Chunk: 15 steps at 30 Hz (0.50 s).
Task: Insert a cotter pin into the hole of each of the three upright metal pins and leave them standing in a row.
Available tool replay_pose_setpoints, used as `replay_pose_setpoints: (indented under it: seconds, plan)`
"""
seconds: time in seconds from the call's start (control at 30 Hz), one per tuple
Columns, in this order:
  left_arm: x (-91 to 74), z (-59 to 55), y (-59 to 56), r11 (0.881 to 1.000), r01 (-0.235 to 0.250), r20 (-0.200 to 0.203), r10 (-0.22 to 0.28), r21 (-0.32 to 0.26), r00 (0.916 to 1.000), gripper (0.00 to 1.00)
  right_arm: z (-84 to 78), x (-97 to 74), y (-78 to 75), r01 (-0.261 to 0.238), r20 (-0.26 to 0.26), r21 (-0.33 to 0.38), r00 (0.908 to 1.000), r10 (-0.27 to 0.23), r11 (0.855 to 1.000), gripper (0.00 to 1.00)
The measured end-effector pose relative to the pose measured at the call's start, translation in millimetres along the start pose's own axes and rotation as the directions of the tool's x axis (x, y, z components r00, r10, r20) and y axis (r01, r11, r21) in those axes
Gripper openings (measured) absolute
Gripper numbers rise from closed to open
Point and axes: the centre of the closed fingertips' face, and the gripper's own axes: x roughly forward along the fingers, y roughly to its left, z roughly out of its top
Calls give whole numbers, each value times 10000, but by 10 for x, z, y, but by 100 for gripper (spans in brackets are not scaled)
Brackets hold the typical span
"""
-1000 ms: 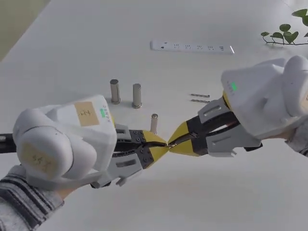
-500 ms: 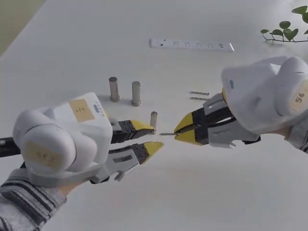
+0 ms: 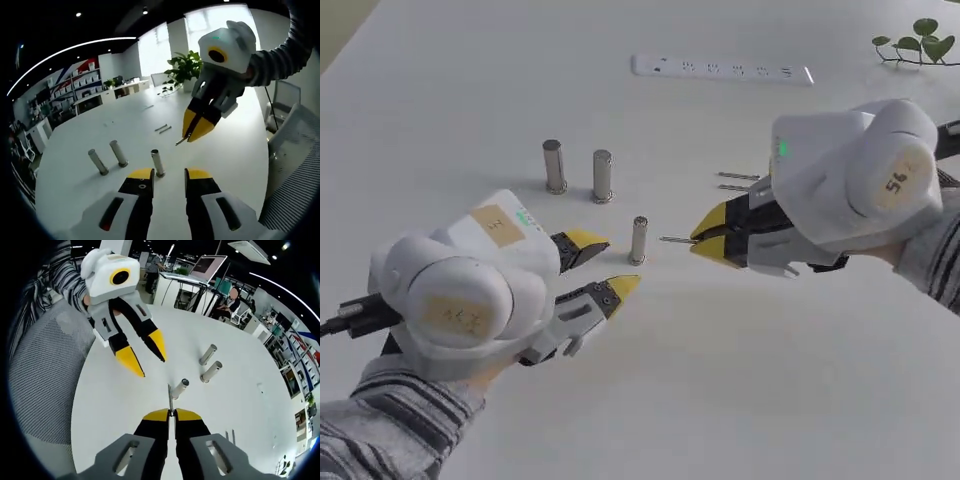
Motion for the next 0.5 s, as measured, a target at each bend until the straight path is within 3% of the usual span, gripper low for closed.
replay_pose_setpoints:
  seconds: [0.13, 0.5]
  plan:
    - [93, -17, 93, 9988, -404, -110, 402, -258, 9991, 21, -55, 68, -72, 258, -190, 574, 9995, -247, 9980, 0]
    - [363, -102, 199, 9907, -884, -335, 854, -1033, 9958, 19, -135, 202, -175, 474, -345, 1072, 9984, -439, 9931, 0]
